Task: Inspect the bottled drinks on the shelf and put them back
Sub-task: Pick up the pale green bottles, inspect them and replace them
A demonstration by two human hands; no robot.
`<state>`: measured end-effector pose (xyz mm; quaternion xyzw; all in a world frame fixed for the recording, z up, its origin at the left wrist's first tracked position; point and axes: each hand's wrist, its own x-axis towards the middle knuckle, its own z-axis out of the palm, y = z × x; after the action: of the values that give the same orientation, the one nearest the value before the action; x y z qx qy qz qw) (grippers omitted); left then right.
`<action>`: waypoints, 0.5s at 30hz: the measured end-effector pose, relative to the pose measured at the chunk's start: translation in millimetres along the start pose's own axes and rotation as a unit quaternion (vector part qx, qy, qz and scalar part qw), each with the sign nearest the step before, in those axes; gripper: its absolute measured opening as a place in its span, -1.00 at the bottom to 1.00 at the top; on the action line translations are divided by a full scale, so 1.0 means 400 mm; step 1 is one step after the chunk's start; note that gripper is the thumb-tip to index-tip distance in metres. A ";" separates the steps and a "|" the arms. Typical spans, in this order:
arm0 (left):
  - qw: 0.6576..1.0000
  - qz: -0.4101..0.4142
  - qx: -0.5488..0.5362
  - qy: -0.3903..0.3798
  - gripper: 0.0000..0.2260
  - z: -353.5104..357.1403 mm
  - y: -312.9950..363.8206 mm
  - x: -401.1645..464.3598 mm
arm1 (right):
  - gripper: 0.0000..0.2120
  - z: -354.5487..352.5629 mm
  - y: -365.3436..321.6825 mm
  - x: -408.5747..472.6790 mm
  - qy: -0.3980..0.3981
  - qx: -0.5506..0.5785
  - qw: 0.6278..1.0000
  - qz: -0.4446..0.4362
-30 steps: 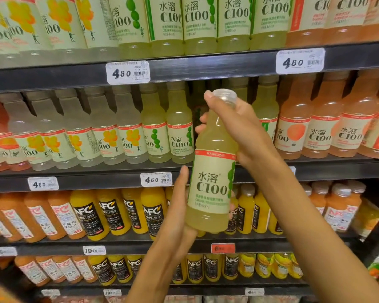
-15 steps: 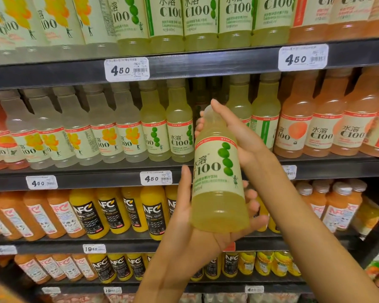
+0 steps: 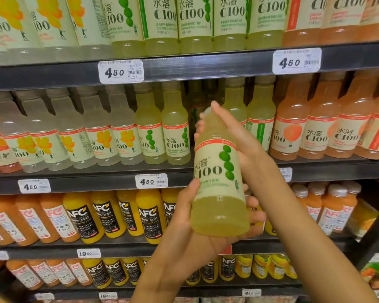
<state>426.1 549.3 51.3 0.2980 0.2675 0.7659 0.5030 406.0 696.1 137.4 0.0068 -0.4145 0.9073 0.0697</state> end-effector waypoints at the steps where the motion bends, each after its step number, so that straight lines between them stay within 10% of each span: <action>1: 0.998 0.006 0.052 0.020 -0.32 -0.012 0.000 0.001 | -0.77 0.009 -0.014 -0.004 -0.010 -0.038 0.999 -0.038; 6: 0.934 0.079 0.320 0.135 -0.08 -0.035 0.069 0.007 | -0.79 0.037 -0.053 -0.026 -0.040 -0.183 0.956 -0.224; 15: 0.822 0.216 0.496 0.177 -0.44 -0.071 0.040 0.026 | -0.66 0.049 -0.037 -0.095 -0.104 -0.382 0.864 -0.311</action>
<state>392.5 550.4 45.3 0.4161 0.6246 0.6587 0.0535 444.5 686.4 158.9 0.2024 -0.7096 0.6035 0.3022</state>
